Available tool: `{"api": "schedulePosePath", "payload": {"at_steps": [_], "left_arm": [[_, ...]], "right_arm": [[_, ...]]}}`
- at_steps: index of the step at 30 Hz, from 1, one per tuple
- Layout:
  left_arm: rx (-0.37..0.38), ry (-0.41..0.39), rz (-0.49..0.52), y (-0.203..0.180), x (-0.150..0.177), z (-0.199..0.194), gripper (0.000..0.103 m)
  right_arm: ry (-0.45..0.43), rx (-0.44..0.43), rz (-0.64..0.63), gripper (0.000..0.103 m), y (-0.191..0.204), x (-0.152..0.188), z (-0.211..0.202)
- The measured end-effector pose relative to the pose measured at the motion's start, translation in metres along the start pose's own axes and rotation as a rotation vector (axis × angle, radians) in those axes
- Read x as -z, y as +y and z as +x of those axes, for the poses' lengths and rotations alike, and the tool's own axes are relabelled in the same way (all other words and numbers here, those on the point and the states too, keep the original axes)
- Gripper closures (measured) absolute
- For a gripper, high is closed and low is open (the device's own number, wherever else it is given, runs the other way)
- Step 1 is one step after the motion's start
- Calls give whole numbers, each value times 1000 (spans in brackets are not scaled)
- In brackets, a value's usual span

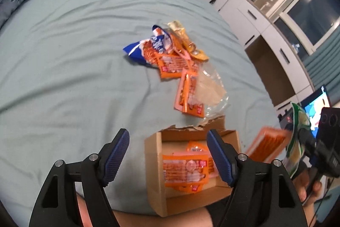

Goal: Organize snacks
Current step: 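Drop both held packets into the cardboard box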

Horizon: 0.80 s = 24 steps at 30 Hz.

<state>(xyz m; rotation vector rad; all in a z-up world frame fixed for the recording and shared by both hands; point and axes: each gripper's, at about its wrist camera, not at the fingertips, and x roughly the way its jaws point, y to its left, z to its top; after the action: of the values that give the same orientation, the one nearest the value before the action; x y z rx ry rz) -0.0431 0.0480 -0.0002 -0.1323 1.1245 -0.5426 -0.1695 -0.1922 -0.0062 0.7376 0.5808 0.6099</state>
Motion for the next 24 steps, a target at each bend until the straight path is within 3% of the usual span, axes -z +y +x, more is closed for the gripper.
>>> {"api": "schedulePosePath", "payload": {"at_steps": [4, 7, 8, 9, 11, 13, 16, 20, 24], "left_arm": [[-29, 27, 56, -11, 3, 9, 27], [-45, 40, 86, -15, 5, 7, 27], [-48, 41, 88, -15, 5, 7, 27], [-50, 42, 88, -14, 4, 7, 27], [-50, 40, 82, -13, 3, 6, 27], [-52, 40, 74, -12, 3, 6, 27], [-65, 43, 60, -9, 2, 8, 27], [-93, 24, 58, -9, 2, 4, 27], [-135, -43, 70, -11, 2, -8, 27]], "right_arm": [[74, 25, -15, 79, -3, 3, 23], [139, 123, 27, 72, -15, 3, 40], [171, 159, 63, 58, -23, 4, 47], [186, 200, 83, 35, -27, 4, 51], [176, 237, 78, 12, -29, 2, 51], [145, 214, 55, 11, -25, -1, 44], [91, 258, 19, 11, -17, 2, 32], [-12, 406, -91, 11, 2, 6, 5], [-87, 624, -246, 11, 25, 5, -5]]}}
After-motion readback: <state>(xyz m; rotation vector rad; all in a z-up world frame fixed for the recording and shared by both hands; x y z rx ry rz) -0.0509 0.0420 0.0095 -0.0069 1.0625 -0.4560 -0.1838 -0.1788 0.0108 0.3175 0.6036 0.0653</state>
